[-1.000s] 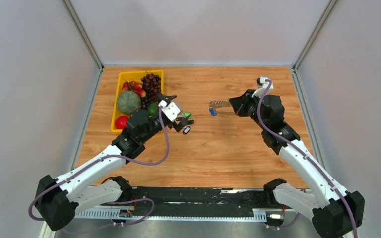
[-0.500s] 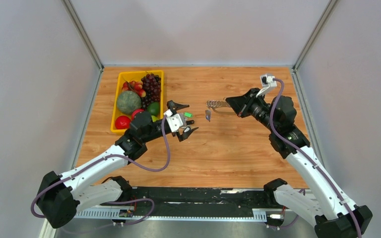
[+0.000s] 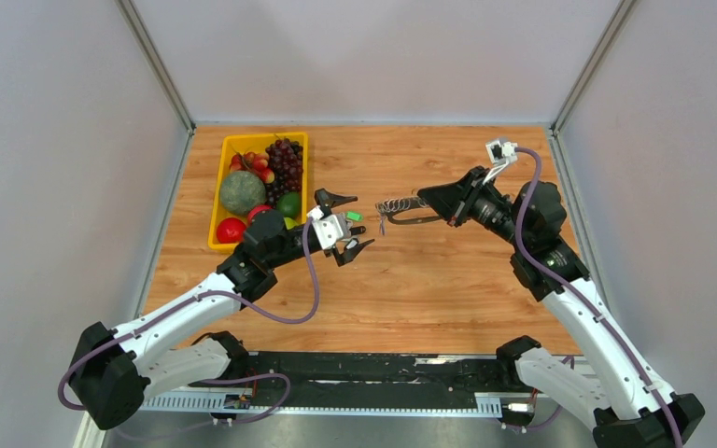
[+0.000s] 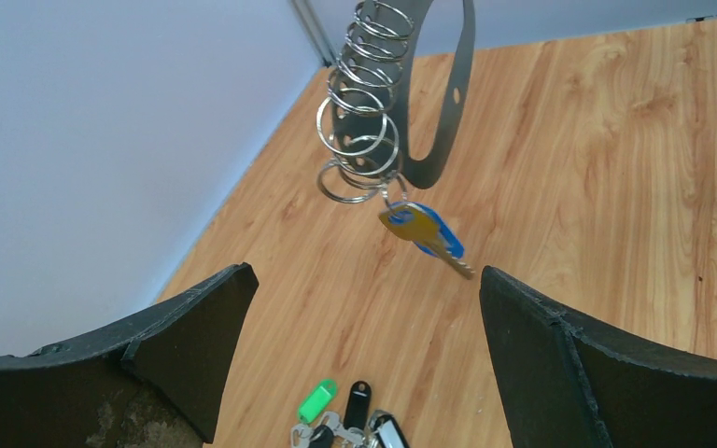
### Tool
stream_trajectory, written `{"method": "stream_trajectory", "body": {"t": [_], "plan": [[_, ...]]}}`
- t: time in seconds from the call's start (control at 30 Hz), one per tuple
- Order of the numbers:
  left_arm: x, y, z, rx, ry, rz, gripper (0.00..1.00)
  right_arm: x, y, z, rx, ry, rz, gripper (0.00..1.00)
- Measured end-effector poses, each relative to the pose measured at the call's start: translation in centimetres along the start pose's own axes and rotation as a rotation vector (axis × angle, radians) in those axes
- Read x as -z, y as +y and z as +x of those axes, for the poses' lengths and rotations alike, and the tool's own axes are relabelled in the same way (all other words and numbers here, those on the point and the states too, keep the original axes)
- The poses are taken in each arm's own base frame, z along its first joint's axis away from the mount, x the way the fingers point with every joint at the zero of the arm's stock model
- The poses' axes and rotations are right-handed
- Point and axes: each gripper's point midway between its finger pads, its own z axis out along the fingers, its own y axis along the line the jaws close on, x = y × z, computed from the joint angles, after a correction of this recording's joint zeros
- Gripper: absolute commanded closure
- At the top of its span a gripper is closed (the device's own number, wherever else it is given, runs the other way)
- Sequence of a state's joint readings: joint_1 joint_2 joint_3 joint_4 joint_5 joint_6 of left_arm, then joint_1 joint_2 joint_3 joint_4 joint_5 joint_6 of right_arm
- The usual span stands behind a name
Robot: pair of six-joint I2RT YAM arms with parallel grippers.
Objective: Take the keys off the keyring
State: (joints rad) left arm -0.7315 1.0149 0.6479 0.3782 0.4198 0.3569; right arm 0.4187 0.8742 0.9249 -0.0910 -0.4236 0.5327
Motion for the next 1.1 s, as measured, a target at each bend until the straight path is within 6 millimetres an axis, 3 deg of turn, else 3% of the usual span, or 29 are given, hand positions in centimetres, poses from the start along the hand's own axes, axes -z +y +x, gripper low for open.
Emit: {"method": "stream_trajectory", "body": {"t": [0.27,0.47,0.53,0.7,1.1], "plan": [[-0.1,-0.2,-0.1,0.012,-0.008,0.012,0.0,0.1,1.4,-0.1,-0.009,0.006,-0.068,1.0],[-0.6,-1.4,0.7,0.034,0.0,0.07,0.06,0.2,2.3,-0.4,-0.009,-0.001,-0.104,1.0],[-0.6,-1.6,0.9,0.04,0.005,0.083,0.1,0.2,2.5,-0.4,-0.009,-0.002,-0.114,1.0],[-0.6,-2.0,0.8,0.053,0.0,0.098,0.31,0.3,3.2,-0.3,-0.007,0.007,-0.143,1.0],[-0.5,-3.5,0.1,0.059,-0.037,0.187,0.32,0.3,3.8,-0.2,-0.003,0.009,-0.168,1.0]]}}
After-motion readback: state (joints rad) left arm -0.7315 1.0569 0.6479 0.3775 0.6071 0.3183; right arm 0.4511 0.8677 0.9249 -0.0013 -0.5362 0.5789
